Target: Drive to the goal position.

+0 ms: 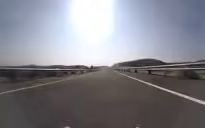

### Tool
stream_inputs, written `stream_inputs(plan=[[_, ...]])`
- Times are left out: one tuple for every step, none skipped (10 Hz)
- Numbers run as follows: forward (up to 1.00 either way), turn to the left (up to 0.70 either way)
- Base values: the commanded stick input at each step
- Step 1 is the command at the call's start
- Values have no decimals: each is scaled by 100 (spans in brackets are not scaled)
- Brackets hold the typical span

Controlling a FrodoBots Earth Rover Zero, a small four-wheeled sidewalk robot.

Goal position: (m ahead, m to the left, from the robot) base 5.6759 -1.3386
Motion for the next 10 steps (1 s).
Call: stream_inputs(plan=[[100,0],[100,0],[100,0],[100,0],[100,0],[100,-8],[100,-28],[100,-28],[100,-11],[100,0]])
